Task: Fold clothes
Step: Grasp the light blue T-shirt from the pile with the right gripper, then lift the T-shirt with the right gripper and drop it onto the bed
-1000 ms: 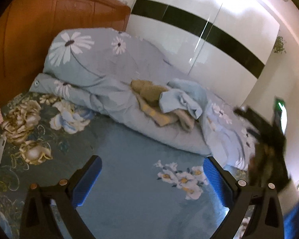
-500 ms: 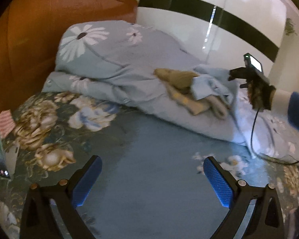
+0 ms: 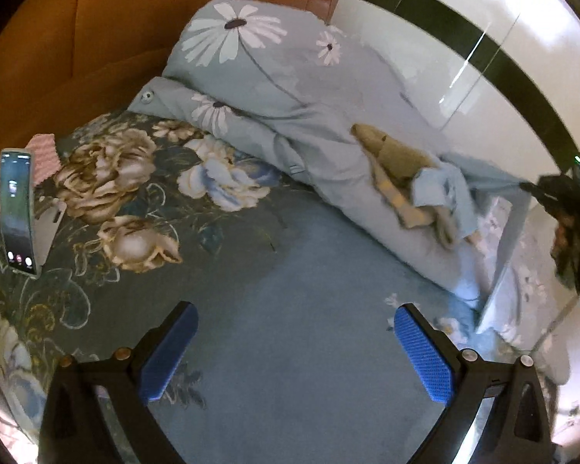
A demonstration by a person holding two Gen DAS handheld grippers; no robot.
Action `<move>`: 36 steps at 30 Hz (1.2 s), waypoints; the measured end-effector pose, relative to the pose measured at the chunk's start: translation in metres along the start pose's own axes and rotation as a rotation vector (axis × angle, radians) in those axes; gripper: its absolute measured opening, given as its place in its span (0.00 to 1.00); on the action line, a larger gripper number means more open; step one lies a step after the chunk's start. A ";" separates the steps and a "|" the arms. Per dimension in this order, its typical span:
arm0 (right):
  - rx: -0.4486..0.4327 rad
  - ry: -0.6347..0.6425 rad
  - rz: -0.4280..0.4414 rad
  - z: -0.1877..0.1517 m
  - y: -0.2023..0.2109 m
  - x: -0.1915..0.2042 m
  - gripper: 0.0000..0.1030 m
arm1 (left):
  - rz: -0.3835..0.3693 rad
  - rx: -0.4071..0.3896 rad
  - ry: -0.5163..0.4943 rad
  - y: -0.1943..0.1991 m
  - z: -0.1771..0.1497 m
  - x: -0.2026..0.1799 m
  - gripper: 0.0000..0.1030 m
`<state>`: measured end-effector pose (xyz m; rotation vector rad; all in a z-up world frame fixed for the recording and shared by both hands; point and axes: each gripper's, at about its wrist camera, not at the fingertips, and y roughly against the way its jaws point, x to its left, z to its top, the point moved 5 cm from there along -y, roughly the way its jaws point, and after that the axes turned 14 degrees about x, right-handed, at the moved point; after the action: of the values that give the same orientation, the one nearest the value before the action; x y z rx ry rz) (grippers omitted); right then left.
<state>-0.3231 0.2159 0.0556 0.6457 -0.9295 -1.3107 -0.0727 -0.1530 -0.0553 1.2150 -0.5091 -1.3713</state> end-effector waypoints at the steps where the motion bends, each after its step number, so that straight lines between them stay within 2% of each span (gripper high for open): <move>1: -0.016 0.013 0.007 -0.011 0.021 0.002 0.01 | -0.011 -0.012 -0.002 0.010 -0.004 -0.001 1.00; 5: -0.048 0.049 0.017 -0.056 0.099 -0.002 0.01 | -0.061 -0.040 -0.008 0.049 -0.025 -0.006 1.00; 8: -0.050 0.084 -0.011 -0.101 0.149 -0.010 0.01 | -0.095 -0.045 -0.016 0.070 -0.042 -0.009 1.00; 12: -0.062 0.103 -0.036 -0.137 0.196 -0.017 0.01 | -0.131 -0.061 -0.037 0.098 -0.065 -0.013 1.00; 15: -0.073 0.114 -0.022 -0.150 0.220 -0.005 0.01 | -0.158 -0.072 -0.053 0.118 -0.082 -0.017 1.00; 19: -0.093 0.187 0.032 -0.163 0.247 0.035 0.01 | -0.187 -0.084 -0.051 0.138 -0.098 -0.016 1.00; 22: -0.117 0.257 0.111 -0.171 0.266 0.074 0.01 | -0.204 -0.091 -0.038 0.148 -0.105 -0.012 1.00; 28: -0.168 0.380 0.342 -0.181 0.307 0.158 0.01 | -0.204 -0.130 0.014 0.166 -0.108 0.006 1.00; 32: -0.215 0.369 0.466 -0.187 0.328 0.168 0.01 | -0.181 -0.170 0.042 0.184 -0.105 0.027 1.00; 34: -0.208 0.329 0.482 -0.190 0.325 0.153 0.01 | -0.176 -0.176 0.058 0.186 -0.104 0.035 1.00; 36: -0.157 0.272 0.462 -0.196 0.302 0.127 0.01 | -0.173 -0.173 0.071 0.185 -0.104 0.042 1.00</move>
<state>0.0003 0.1239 0.2363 0.4388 -0.6918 -0.8480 0.1099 -0.1971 0.0507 1.1824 -0.2343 -1.4797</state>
